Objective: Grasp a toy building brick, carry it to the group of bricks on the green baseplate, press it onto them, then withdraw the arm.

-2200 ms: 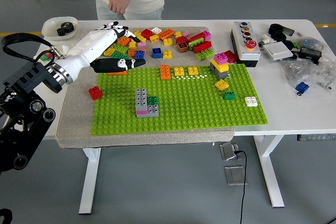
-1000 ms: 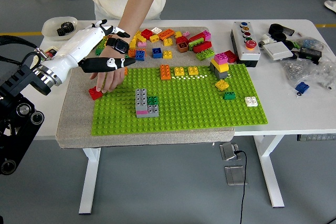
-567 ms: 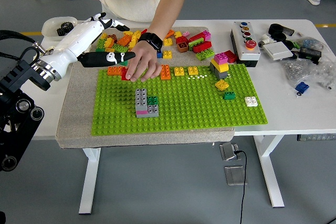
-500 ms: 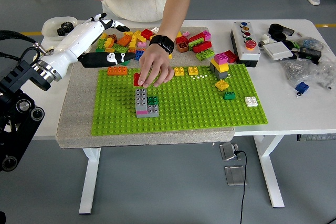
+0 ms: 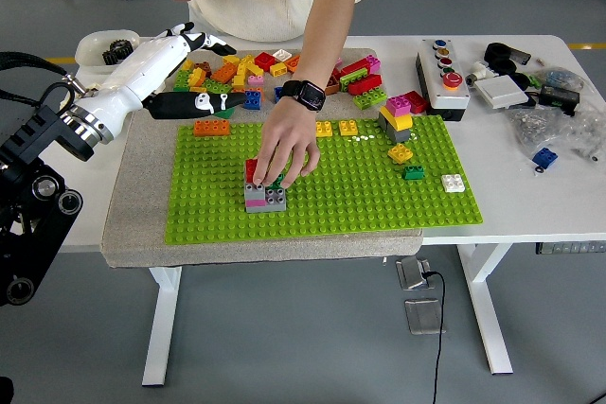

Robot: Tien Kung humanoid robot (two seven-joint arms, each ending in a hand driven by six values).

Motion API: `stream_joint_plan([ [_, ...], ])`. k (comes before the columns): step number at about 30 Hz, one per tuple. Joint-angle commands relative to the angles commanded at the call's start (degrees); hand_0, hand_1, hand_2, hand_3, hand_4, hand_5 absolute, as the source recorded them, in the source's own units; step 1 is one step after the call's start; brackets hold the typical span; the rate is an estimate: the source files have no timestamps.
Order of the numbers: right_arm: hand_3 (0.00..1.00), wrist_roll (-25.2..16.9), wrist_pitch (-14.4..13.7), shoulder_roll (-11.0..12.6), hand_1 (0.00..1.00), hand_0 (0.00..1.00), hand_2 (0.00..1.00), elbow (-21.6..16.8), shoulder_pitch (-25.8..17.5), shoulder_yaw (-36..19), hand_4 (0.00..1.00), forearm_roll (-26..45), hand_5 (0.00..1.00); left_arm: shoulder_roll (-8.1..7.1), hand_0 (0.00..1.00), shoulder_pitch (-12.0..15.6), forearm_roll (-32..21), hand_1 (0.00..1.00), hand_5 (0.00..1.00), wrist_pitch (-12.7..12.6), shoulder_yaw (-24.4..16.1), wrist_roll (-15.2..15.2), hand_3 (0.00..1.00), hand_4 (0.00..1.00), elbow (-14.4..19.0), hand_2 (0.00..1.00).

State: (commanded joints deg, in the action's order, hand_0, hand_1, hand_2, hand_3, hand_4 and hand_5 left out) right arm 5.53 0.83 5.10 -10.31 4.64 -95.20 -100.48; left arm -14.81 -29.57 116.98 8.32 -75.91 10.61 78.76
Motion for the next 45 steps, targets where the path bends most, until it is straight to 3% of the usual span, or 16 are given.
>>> stream_joint_plan([
  [45, 0.628, -0.05, 0.27, 0.04, 0.635, 0.744, 0.68, 0.0, -0.21, 0.25, 0.84, -0.28, 0.56, -0.14, 0.948, -0.36, 0.16, 0.786, 0.849, 0.18, 0.02, -0.34, 0.745, 0.998, -0.87, 0.75],
])
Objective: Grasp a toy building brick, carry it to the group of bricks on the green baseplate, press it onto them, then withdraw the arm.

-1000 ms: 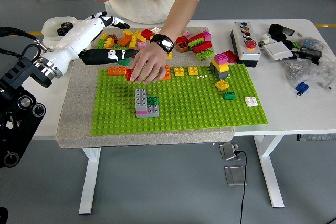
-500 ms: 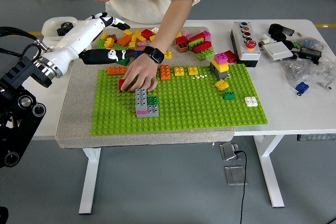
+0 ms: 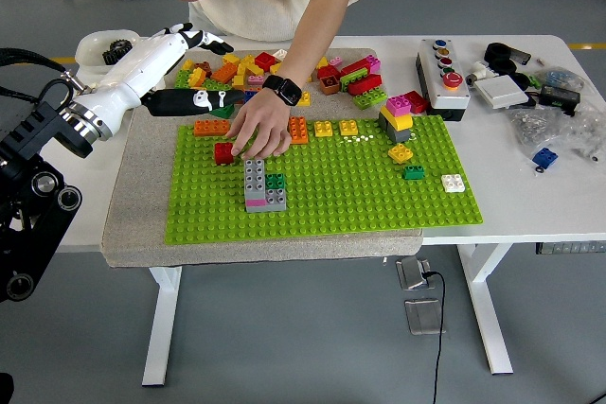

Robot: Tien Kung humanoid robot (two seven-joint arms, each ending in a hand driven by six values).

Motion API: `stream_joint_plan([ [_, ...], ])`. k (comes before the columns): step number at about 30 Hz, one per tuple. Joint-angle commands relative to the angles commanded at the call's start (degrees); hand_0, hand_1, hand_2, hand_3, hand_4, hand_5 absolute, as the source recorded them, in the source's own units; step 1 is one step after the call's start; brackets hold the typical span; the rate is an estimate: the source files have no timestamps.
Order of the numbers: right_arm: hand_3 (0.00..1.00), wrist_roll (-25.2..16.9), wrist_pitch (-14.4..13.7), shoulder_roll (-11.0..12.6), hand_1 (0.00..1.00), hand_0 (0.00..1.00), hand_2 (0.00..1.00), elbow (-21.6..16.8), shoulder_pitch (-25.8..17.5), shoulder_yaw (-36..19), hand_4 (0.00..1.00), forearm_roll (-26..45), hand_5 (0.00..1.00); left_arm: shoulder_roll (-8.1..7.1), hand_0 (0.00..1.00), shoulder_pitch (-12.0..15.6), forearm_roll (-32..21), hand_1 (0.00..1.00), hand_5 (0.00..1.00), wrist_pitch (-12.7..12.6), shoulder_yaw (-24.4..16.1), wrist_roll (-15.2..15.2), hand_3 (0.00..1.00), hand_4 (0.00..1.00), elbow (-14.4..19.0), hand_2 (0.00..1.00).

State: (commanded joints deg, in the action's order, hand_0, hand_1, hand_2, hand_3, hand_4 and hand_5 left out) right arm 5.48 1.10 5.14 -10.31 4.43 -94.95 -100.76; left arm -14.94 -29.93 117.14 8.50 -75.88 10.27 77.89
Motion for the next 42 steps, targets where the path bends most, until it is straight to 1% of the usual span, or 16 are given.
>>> stream_joint_plan([
  [4, 0.628, -0.02, -0.02, -0.02, 0.635, 0.744, 0.68, 0.0, 0.04, 0.02, 0.84, 0.11, 0.56, -0.01, 0.948, -0.18, 0.02, 0.786, 0.849, 0.03, -0.02, 0.13, 0.745, 0.998, -0.51, 0.75],
  [5, 0.628, -0.02, -0.03, -0.03, 0.635, 0.743, 0.68, 0.0, 0.05, 0.0, 0.84, 0.15, 0.561, -0.06, 0.944, -0.34, -0.02, 0.784, 0.794, 0.1, 0.06, 0.28, 0.745, 0.998, -0.88, 0.75],
  [6, 0.628, -0.02, -0.04, -0.04, 0.635, 0.743, 0.68, 0.0, 0.05, -0.01, 0.84, 0.18, 0.561, -0.09, 0.944, -0.46, -0.06, 0.784, 0.794, 0.15, 0.12, 0.39, 0.745, 0.998, -1.14, 0.75],
  [10, 0.628, -0.01, -0.06, -0.05, 0.635, 0.743, 0.68, 0.0, 0.03, -0.22, 0.84, 0.2, 0.561, -0.64, 0.944, -2.25, 1.12, 0.784, 0.794, 1.55, 1.27, 2.25, 0.745, 0.998, -4.24, 0.75],
  [11, 0.628, -0.02, -0.08, -0.05, 0.636, 0.745, 0.68, 0.0, 0.04, -0.23, 0.841, 0.24, 0.562, -0.81, 0.875, -2.7, 1.75, 0.781, 0.518, 1.99, 1.68, 2.77, 0.708, 0.998, -5.14, 0.75],
  [16, 0.628, -0.04, -0.07, -0.02, 0.636, 0.745, 0.68, 0.0, 0.14, -0.23, 0.841, 0.33, 0.562, -0.84, 0.875, -5.14, 5.6, 0.781, 0.518, 4.64, 3.89, 5.29, 0.708, 0.998, -10.02, 0.75],
  [17, 0.628, -0.03, -0.06, 0.0, 0.636, 0.744, 0.68, 0.0, 0.14, -0.24, 0.842, 0.32, 0.563, -0.7, 0.828, -5.66, 6.68, 0.783, 0.41, 4.95, 4.23, 5.66, 0.794, 0.998, -10.97, 0.773],
  [22, 0.628, 0.0, 0.0, 0.09, 0.636, 0.744, 0.68, 0.0, 0.11, -0.33, 0.842, 0.17, 0.563, 0.04, 0.828, -7.87, 10.45, 0.783, 0.41, 5.09, 5.47, 6.65, 0.794, 0.998, -14.9, 0.773],
  [23, 0.629, 0.0, 0.02, 0.12, 0.636, 0.745, 0.68, 0.0, 0.15, -0.3, 0.843, 0.17, 0.562, 0.31, 0.787, -8.66, 11.38, 0.764, 0.173, 4.76, 5.88, 7.01, 0.823, 0.998, -16.36, 0.785],
  [28, 0.629, -0.01, -0.01, 0.16, 0.636, 0.745, 0.68, 0.0, 0.22, -0.26, 0.843, 0.28, 0.562, 1.32, 0.787, -10.9, 12.86, 0.764, 0.173, 3.0, 6.64, 8.29, 0.823, 0.998, -20.72, 0.785],
  [29, 0.629, 0.01, 0.01, 0.16, 0.636, 0.744, 0.68, 0.0, 0.23, -0.27, 0.843, 0.26, 0.563, 1.53, 0.752, -11.5, 12.86, 0.725, 0.094, 2.63, 7.03, 8.58, 0.804, 0.971, -21.61, 0.751],
  [33, 0.629, -0.02, 0.05, 0.17, 0.636, 0.744, 0.68, 0.0, 0.3, -0.17, 0.843, 0.26, 0.563, 2.23, 0.752, -13.31, 12.86, 0.725, 0.094, 1.96, 8.27, 9.17, 0.804, 0.971, -24.45, 0.751],
  [35, 0.629, -0.02, 0.05, 0.19, 0.636, 0.744, 0.68, 0.0, 0.34, -0.18, 0.843, 0.24, 0.563, 2.66, 0.728, -14.17, 12.86, 0.704, 0.063, 2.02, 8.97, 9.35, 0.775, 0.944, -25.89, 0.705],
  [40, 0.629, -0.05, 0.07, 0.31, 0.636, 0.744, 0.68, 0.0, 0.51, -0.11, 0.843, 0.27, 0.563, 3.48, 0.728, -16.34, 12.86, 0.704, 0.063, 2.83, 10.83, 9.59, 0.775, 0.944, -29.29, 0.705],
  [41, 0.629, -0.05, 0.08, 0.33, 0.636, 0.745, 0.68, 0.0, 0.53, -0.1, 0.843, 0.27, 0.563, 3.66, 0.722, -16.79, 12.86, 0.704, 0.047, 3.26, 11.23, 9.58, 0.736, 0.904, -30.0, 0.646],
  [42, 0.629, -0.05, 0.12, 0.35, 0.636, 0.745, 0.68, 0.0, 0.55, -0.1, 0.843, 0.24, 0.563, 3.92, 0.722, -17.31, 12.86, 0.704, 0.047, 3.86, 11.65, 9.52, 0.736, 0.904, -30.81, 0.646],
])
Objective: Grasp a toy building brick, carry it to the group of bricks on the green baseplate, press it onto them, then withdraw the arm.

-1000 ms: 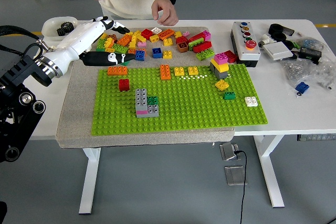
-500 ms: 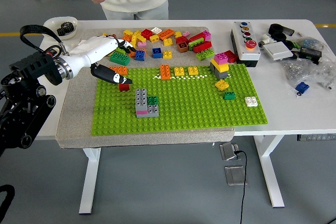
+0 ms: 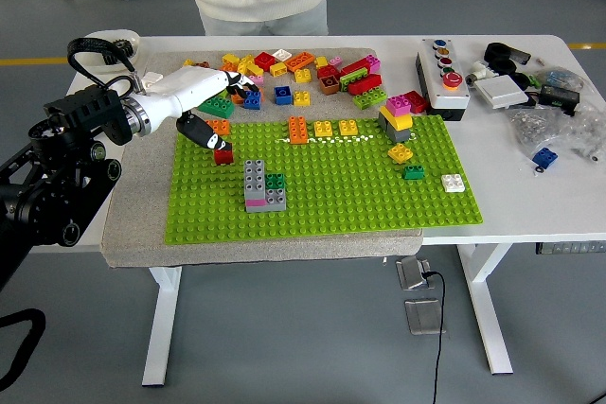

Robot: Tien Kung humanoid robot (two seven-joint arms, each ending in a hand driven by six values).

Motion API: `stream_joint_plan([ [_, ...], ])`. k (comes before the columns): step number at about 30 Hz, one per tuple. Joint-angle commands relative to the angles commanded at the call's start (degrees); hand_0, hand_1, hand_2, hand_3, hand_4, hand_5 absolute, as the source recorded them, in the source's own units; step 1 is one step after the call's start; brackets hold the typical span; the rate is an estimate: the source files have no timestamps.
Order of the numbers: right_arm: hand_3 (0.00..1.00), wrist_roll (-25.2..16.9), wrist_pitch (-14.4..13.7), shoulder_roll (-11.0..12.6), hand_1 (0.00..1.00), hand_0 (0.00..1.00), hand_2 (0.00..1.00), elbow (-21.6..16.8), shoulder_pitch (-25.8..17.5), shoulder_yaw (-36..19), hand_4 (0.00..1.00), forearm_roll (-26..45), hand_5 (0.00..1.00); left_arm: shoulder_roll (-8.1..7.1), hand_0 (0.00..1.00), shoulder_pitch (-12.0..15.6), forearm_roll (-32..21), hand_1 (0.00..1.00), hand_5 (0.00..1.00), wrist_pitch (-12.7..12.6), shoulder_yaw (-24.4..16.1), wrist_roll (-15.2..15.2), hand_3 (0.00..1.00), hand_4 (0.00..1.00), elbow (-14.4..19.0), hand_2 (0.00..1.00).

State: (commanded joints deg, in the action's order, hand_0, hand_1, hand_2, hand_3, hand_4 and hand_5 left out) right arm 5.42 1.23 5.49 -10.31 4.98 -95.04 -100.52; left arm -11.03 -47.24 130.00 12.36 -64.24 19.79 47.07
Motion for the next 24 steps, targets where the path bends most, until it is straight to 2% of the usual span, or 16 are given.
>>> stream_joint_plan([
  [4, 0.629, -0.02, 0.07, 0.05, 0.636, 0.745, 0.68, 0.0, 0.04, 0.0, 0.843, -0.09, 0.563, 0.72, 0.722, -1.36, 0.0, 0.704, 0.047, 1.89, 0.76, -0.4, 0.736, 0.904, -2.01, 0.646],
  [5, 0.629, -0.03, 0.08, 0.05, 0.636, 0.744, 0.68, 0.0, 0.05, 0.0, 0.843, -0.09, 0.563, 0.78, 0.746, -1.49, 0.0, 0.736, 0.061, 2.06, 0.81, -0.44, 0.765, 0.93, -2.19, 0.701],
  [7, 0.629, -0.06, 0.12, 0.08, 0.636, 0.744, 0.68, 0.0, 0.12, -0.02, 0.843, -0.17, 0.563, 1.24, 0.746, -2.34, 0.0, 0.736, 0.061, 3.25, 0.8, -1.06, 0.765, 0.93, -3.31, 0.701],
  [10, 0.629, -0.07, 0.15, 0.11, 0.636, 0.744, 0.68, 0.0, 0.16, -0.03, 0.843, -0.24, 0.563, 1.53, 0.746, -2.92, 0.0, 0.736, 0.061, 3.56, 0.74, -1.53, 0.765, 0.93, -4.17, 0.701],
  [11, 0.63, -0.08, 0.19, 0.13, 0.638, 0.745, 0.68, 0.0, 0.2, -0.01, 0.845, -0.31, 0.563, 1.72, 0.778, -3.31, 0.0, 0.773, 0.107, 3.59, 0.64, -1.85, 0.773, 0.958, -4.84, 0.737],
  [21, 0.63, -0.12, 0.34, 0.2, 0.637, 0.745, 0.68, 0.0, 0.23, 0.22, 0.845, -0.53, 0.563, 2.77, 0.784, -5.08, 0.0, 0.775, 0.124, 4.68, 0.94, -2.9, 0.775, 0.958, -9.37, 0.737],
  [24, 0.63, -0.1, 0.37, 0.21, 0.637, 0.744, 0.68, 0.0, 0.17, 0.32, 0.845, -0.57, 0.563, 3.14, 0.782, -5.51, 0.0, 0.763, 0.141, 4.21, 0.99, -3.32, 0.753, 0.945, -10.83, 0.718],
])
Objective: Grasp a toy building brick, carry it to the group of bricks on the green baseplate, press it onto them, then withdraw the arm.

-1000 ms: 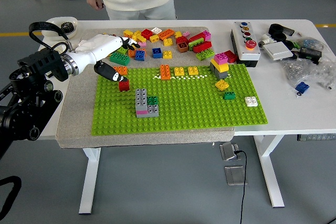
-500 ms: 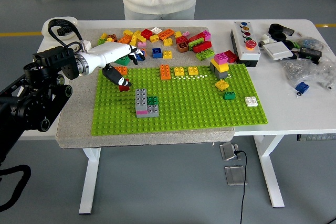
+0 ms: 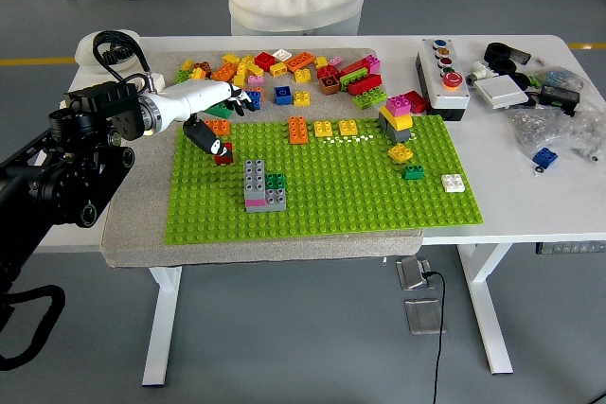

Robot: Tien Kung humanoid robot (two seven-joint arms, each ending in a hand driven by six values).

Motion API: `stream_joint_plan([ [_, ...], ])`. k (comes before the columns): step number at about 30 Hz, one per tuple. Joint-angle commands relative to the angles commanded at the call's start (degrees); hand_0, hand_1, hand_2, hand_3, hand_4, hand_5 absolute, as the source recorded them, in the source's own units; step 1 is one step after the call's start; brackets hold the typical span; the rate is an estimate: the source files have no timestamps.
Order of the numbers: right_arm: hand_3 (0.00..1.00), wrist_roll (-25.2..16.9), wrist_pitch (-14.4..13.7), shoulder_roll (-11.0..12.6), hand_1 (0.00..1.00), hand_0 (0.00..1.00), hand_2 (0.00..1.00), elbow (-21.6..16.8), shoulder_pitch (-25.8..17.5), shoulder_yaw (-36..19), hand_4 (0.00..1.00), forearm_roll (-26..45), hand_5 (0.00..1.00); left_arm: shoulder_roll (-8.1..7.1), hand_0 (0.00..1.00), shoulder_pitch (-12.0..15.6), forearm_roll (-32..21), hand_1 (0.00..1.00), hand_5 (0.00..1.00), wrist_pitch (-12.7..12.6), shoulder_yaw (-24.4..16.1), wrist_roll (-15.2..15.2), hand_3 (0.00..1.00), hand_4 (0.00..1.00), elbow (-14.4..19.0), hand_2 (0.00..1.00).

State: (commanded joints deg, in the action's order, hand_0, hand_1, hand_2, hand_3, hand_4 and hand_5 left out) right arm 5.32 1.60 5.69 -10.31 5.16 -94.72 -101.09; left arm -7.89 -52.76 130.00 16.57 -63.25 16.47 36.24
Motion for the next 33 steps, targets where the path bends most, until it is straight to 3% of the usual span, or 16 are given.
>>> stream_joint_plan([
  [5, 0.63, 0.02, 0.04, -0.01, 0.637, 0.744, 0.68, 0.0, -0.09, 0.09, 0.845, -0.12, 0.563, 0.29, 0.782, -0.23, 0.0, 0.763, 0.141, -0.88, -0.15, -0.16, 0.753, 0.945, -1.15, 0.718],
  [6, 0.628, 0.02, 0.04, 0.0, 0.637, 0.744, 0.68, 0.0, -0.1, 0.1, 0.846, -0.14, 0.562, 0.33, 0.76, -0.27, 0.0, 0.73, 0.002, -0.99, -0.16, -0.18, 0.634, 0.57, -1.28, 0.607],
  [11, 0.628, -0.01, 0.05, 0.0, 0.637, 0.744, 0.68, 0.0, -0.04, 0.19, 0.846, -0.19, 0.562, 0.6, 0.76, -0.63, 0.0, 0.73, 0.002, -2.03, -0.31, -0.48, 0.634, 0.57, -2.2, 0.607],
  [12, 0.627, -0.01, 0.05, 0.01, 0.637, 0.744, 0.68, 0.0, -0.03, 0.2, 0.847, -0.19, 0.561, 0.62, 0.686, -0.66, 0.0, 0.681, 0.002, -2.1, -0.31, -0.52, 0.565, 0.416, -2.27, 0.552],
  [23, 0.627, -0.05, 0.0, 0.02, 0.636, 0.744, 0.68, 0.0, 0.0, -0.11, 0.848, -0.17, 0.563, 0.96, 0.695, -1.26, 0.0, 0.673, 0.002, -2.46, -0.61, -0.69, 0.553, 0.411, -3.56, 0.55],
  [29, 0.628, -0.1, -0.02, 0.02, 0.637, 0.744, 0.68, 0.0, 0.03, -0.26, 0.848, -0.22, 0.563, 1.26, 0.721, -1.46, 0.0, 0.677, 0.002, -0.07, -1.08, -0.72, 0.566, 0.436, -3.86, 0.557],
  [30, 0.629, -0.11, -0.01, 0.01, 0.637, 0.744, 0.68, 0.0, 0.02, -0.24, 0.849, -0.2, 0.563, 1.36, 0.763, -1.49, 0.0, 0.735, 0.008, 0.8, -1.16, -0.74, 0.662, 0.611, -3.97, 0.615],
  [33, 0.629, -0.12, 0.0, 0.0, 0.637, 0.744, 0.68, 0.0, 0.05, -0.22, 0.849, -0.18, 0.563, 1.55, 0.763, -1.63, 0.0, 0.735, 0.008, 1.51, -1.22, -0.82, 0.662, 0.611, -4.36, 0.615],
])
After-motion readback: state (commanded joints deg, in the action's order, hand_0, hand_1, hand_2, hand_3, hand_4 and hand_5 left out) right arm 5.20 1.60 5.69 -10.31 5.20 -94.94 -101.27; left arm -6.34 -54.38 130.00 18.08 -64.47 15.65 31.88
